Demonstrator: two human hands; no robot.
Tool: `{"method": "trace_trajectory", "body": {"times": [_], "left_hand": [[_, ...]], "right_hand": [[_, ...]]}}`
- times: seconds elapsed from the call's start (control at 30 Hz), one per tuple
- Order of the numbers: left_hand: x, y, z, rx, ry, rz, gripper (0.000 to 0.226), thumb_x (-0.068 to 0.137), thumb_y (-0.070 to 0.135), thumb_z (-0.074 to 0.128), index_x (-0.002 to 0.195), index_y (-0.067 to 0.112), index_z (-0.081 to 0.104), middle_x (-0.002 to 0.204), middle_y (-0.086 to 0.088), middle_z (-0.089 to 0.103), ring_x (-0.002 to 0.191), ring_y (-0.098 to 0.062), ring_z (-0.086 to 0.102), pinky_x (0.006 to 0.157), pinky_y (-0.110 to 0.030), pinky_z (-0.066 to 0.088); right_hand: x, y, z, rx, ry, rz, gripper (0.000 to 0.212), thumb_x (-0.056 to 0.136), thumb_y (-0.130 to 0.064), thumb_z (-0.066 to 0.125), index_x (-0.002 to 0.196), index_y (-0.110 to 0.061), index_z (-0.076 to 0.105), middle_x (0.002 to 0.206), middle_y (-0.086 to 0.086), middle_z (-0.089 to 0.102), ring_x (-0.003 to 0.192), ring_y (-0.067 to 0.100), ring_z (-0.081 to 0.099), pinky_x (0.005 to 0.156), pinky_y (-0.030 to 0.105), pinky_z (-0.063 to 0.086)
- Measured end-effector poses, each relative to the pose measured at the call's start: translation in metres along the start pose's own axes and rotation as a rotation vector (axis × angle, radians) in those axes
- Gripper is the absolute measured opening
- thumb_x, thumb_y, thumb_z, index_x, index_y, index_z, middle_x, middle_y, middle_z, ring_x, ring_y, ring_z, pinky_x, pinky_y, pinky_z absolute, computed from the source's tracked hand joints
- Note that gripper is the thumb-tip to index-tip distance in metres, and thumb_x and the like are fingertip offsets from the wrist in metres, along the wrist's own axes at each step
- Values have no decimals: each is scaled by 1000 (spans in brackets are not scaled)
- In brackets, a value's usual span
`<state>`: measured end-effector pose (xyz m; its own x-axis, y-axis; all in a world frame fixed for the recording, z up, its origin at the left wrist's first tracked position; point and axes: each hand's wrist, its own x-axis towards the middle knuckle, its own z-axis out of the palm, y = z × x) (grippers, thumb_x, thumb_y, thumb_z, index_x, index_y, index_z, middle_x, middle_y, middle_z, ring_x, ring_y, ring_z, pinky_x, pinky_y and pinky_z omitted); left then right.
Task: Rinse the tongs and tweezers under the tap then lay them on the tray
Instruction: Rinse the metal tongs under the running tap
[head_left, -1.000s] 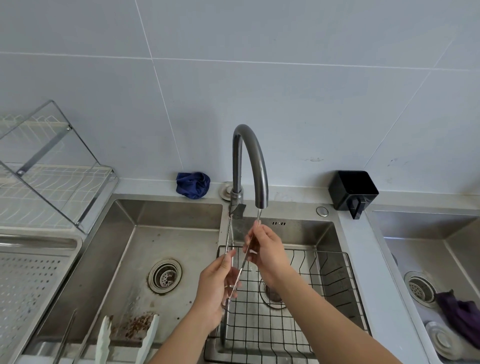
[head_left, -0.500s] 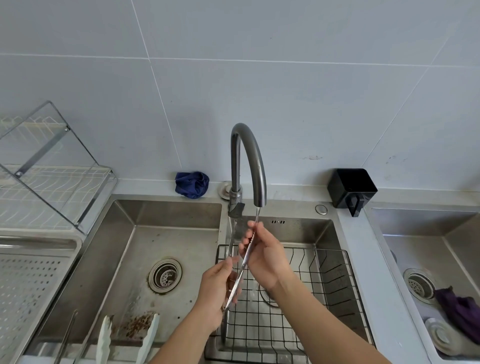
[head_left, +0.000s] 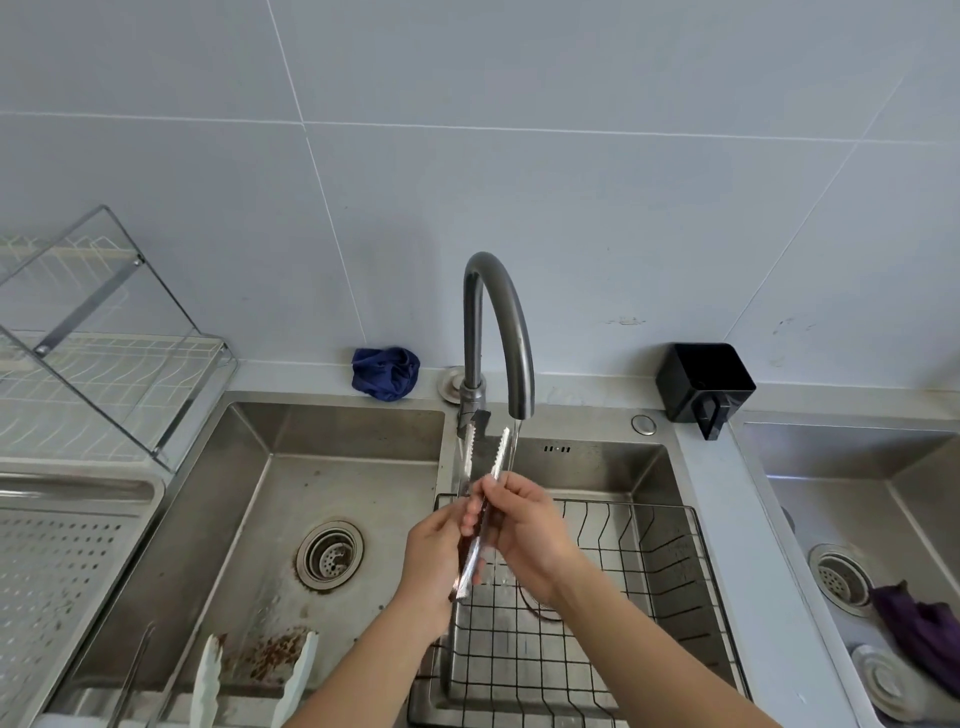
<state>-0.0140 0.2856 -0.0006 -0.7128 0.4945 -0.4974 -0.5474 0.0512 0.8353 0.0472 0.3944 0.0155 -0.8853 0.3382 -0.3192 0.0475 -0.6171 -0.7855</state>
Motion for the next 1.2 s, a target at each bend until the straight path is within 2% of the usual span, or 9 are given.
{"method": "trace_trajectory", "body": {"times": [0.07, 0.17, 0.27, 0.37, 0.6, 0.67, 0.77, 1.0, 1.2], "left_hand": [[1, -1, 2, 24, 13, 9, 29, 98, 37, 63, 97, 12, 78, 73, -11, 66, 51, -19, 57, 43, -29, 48], [6, -1, 5, 66, 16, 5, 27, 100, 31, 60, 93, 13, 78, 75, -16, 66, 50, -18, 58, 44, -29, 48], [11, 2, 10, 99, 7, 6, 26, 100, 27, 60, 86, 20, 81, 79, -25, 69, 61, -24, 62, 52, -32, 49], [13, 4, 15, 124, -59, -30, 23, 100, 24, 60, 92, 18, 81, 68, -13, 67, 50, -17, 56, 43, -28, 43], [12, 4, 16, 93, -238, -214, 35, 104, 24, 44, 98, 8, 75, 58, -10, 55, 40, -19, 43, 39, -22, 31], [10, 3, 12, 82, -276, -242, 38, 104, 30, 46, 97, 9, 76, 59, -11, 56, 40, -19, 43, 39, -22, 32], [3, 1, 2, 78, -315, -276, 39, 103, 36, 48, 99, 11, 78, 61, -12, 58, 40, -19, 44, 38, -22, 32], [-7, -1, -16, 66, -280, -287, 37, 103, 29, 45, 100, 14, 79, 60, -11, 58, 39, -18, 43, 38, -23, 32], [-11, -2, -29, 91, -237, -301, 37, 102, 26, 44, 104, 13, 78, 63, -11, 58, 40, -18, 41, 38, -24, 32]], "right_hand": [[3, -10, -3, -178, 56, -45, 10, 99, -10, 63, 96, -1, 68, 84, 12, 70, 81, 26, 69, 79, 37, 59], [0, -14, -8, -354, 102, -98, 7, 95, -5, 67, 99, -7, 73, 83, 6, 74, 81, 20, 73, 71, 27, 59], [-8, -13, -15, -300, 43, -68, 16, 97, -6, 61, 103, -3, 75, 90, 13, 75, 84, 27, 73, 72, 35, 61], [-12, -15, -27, -200, 47, -20, 26, 97, 3, 51, 104, 2, 76, 96, 24, 73, 86, 32, 70, 76, 41, 63], [-3, -24, -38, -498, 445, -150, 16, 96, -19, 69, 109, -13, 65, 93, 8, 70, 64, 13, 68, 53, 27, 55], [5, -25, -32, -583, 391, -130, 20, 98, -30, 66, 114, -17, 65, 97, 3, 71, 65, 10, 66, 53, 26, 54], [17, -29, -20, -487, 378, -131, 34, 105, -37, 52, 100, -11, 73, 72, -3, 70, 57, 8, 59, 46, 24, 47], [36, -29, 2, -445, 403, -138, 44, 103, -26, 58, 62, -19, 71, 51, -5, 63, 44, 9, 55, 43, 24, 46], [35, -15, -1, -511, 347, -96, 25, 97, -12, 61, 78, -8, 77, 60, 1, 67, 55, 15, 59, 57, 33, 55]]}}
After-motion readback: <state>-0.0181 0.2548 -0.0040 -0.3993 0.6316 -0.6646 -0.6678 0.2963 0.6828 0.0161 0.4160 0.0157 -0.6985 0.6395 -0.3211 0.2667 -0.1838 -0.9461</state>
